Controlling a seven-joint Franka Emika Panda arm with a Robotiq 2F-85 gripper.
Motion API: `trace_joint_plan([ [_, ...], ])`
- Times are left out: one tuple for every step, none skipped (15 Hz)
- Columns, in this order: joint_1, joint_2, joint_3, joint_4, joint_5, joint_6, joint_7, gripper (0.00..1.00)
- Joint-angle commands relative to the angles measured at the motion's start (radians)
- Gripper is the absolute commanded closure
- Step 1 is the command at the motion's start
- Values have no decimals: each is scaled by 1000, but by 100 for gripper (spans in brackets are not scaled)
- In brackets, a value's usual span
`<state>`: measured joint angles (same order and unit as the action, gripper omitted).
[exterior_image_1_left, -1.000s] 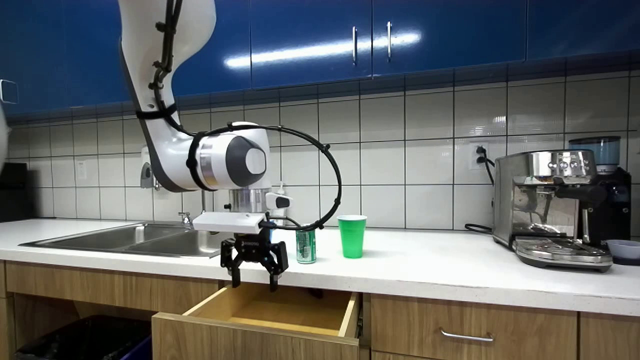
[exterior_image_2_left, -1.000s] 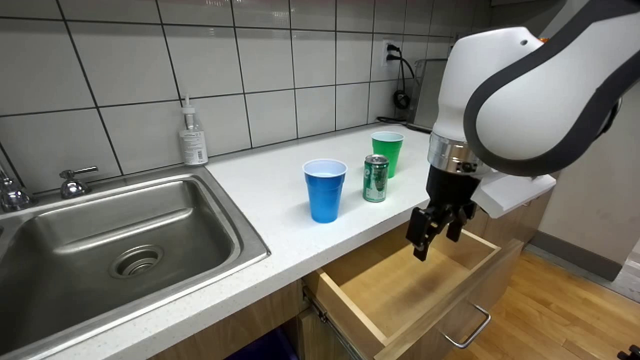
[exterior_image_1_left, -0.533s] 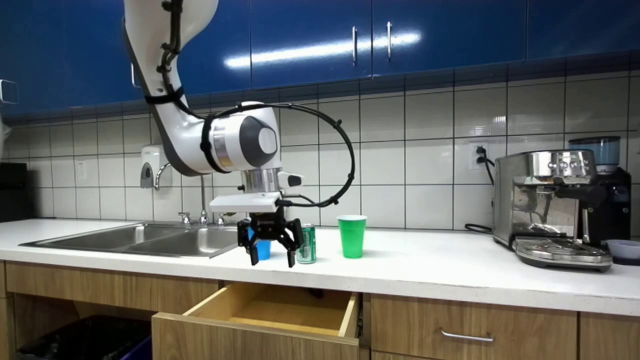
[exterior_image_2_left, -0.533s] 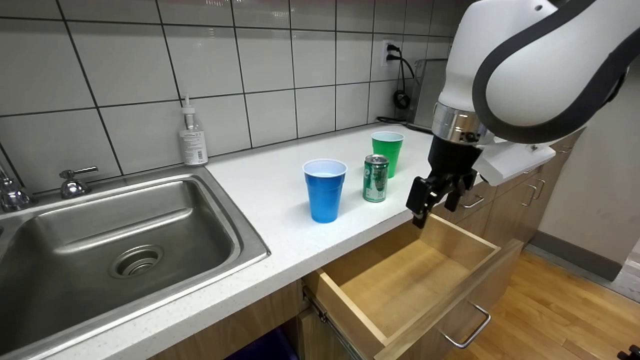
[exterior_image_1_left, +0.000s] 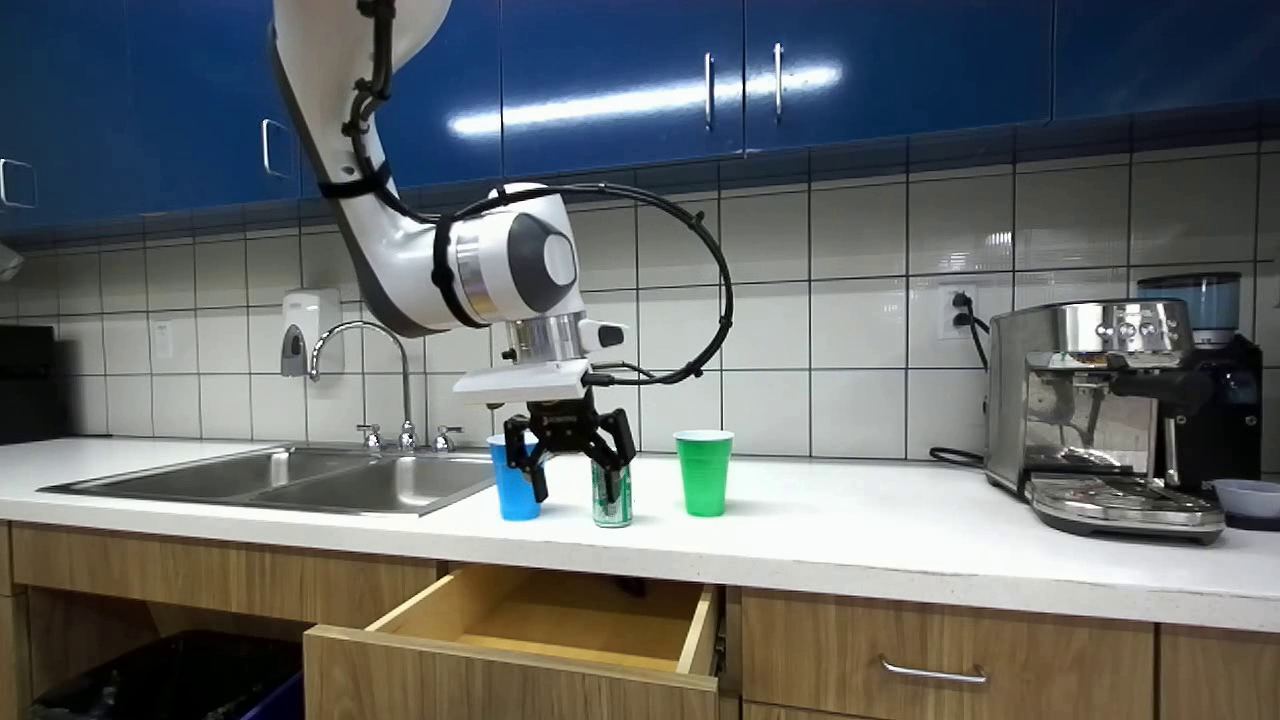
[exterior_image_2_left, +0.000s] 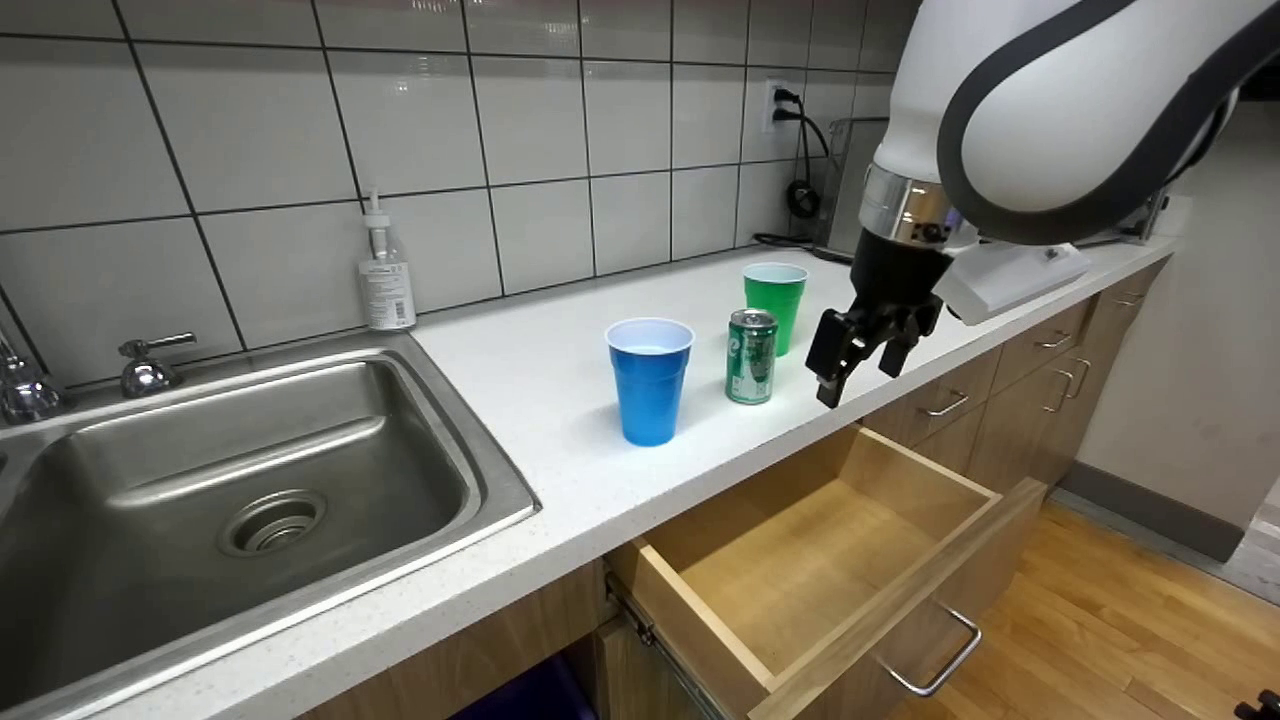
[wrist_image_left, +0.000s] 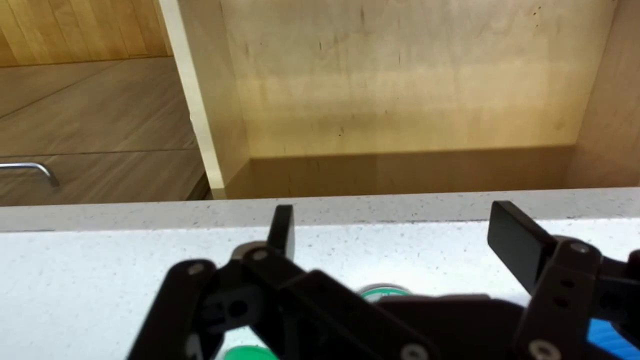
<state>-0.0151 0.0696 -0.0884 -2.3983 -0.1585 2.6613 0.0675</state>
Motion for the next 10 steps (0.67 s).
trace_joint_plan([
  [-14, 28, -5, 51, -52, 2, 17, 0],
  [-15, 33, -7, 60, -57, 4, 15, 0],
  [-15, 38, -9, 68, -64, 3, 17, 0],
  [-15, 43, -11, 75, -67, 4, 15, 0],
  [-15, 50, -14, 84, -73, 4, 16, 0],
  [-15, 59, -15, 93, -72, 5, 11, 0],
  [-15, 67, -17, 101, -74, 8, 12, 0],
  [-14, 76, -18, 111, -74, 11, 11, 0],
  [-13, 86, -20, 120, -76, 17, 12, 0],
  [-13, 94, -19, 129, -70, 23, 5, 0],
])
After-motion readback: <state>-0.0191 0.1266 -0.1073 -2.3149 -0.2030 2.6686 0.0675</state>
